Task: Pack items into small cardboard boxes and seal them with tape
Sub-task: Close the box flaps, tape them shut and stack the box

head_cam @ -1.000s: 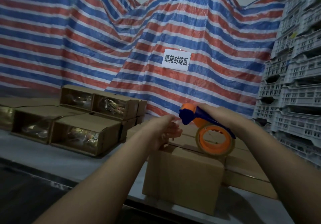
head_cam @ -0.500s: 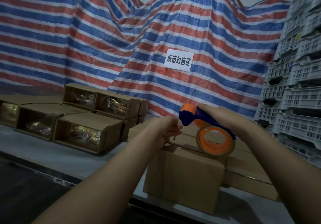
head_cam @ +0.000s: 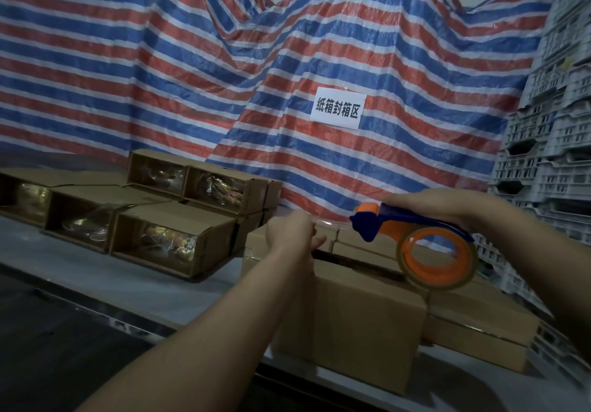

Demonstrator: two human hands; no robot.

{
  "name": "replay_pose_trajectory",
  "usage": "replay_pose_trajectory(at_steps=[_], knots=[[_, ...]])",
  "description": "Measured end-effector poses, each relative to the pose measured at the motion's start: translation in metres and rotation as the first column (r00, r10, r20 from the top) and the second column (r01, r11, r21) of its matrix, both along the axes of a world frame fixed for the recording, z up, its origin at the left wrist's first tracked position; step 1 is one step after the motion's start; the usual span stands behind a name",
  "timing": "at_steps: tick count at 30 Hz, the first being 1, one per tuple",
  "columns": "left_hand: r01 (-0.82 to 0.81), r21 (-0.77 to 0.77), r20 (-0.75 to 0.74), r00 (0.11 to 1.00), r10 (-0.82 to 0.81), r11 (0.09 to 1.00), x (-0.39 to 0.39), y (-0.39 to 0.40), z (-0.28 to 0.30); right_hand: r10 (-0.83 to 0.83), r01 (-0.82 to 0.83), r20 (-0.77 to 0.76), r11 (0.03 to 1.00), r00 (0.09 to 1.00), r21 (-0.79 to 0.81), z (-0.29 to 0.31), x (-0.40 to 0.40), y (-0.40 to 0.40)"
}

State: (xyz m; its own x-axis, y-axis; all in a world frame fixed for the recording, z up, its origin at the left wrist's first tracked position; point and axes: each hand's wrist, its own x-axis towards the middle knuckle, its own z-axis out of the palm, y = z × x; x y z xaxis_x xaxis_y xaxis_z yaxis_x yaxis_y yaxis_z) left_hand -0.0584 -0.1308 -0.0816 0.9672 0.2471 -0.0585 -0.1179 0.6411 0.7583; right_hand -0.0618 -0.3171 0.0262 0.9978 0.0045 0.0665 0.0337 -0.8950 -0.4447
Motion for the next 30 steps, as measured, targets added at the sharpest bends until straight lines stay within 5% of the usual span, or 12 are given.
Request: replay_pose_trajectory(at_steps=[5, 7, 9, 12, 22, 30], knots=[[-0.043, 0.004, -0.008, 0.999, 0.043, 0.999, -0.001, -0.001, 0.002, -0.033, 0.037, 0.036, 0.992, 0.999, -0.117, -0.014, 0.007, 0.005], [-0.122, 0.228, 0.030, 0.993, 0.118, 0.966, 0.004, 0.007, 0.001, -0.024, 0.025, 0.005, 0.992, 1.000, -0.122, -0.014, 0.010, 0.006], [-0.266, 0.548, 0.156, 0.964, 0.215, 0.793, 0.007, 0.017, -0.005, -0.014, 0.011, -0.024, 0.993, 1.000, -0.121, -0.013, 0.013, 0.006], [-0.363, 0.717, 0.271, 0.932, 0.243, 0.595, 0.003, 0.030, -0.018, 0.014, -0.020, -0.057, 0.993, 0.998, -0.115, -0.012, 0.017, 0.007], [-0.298, 0.773, 0.235, 0.954, 0.183, 0.560, 0.004, 0.042, -0.033, 0.046, -0.058, -0.142, 0.995, 0.989, -0.080, -0.014, 0.023, 0.008], [-0.214, 0.778, 0.155, 0.977, 0.150, 0.590, 0.009, 0.048, -0.046, -0.030, -0.007, -0.123, 0.956, 0.992, -0.292, -0.013, 0.027, 0.030]])
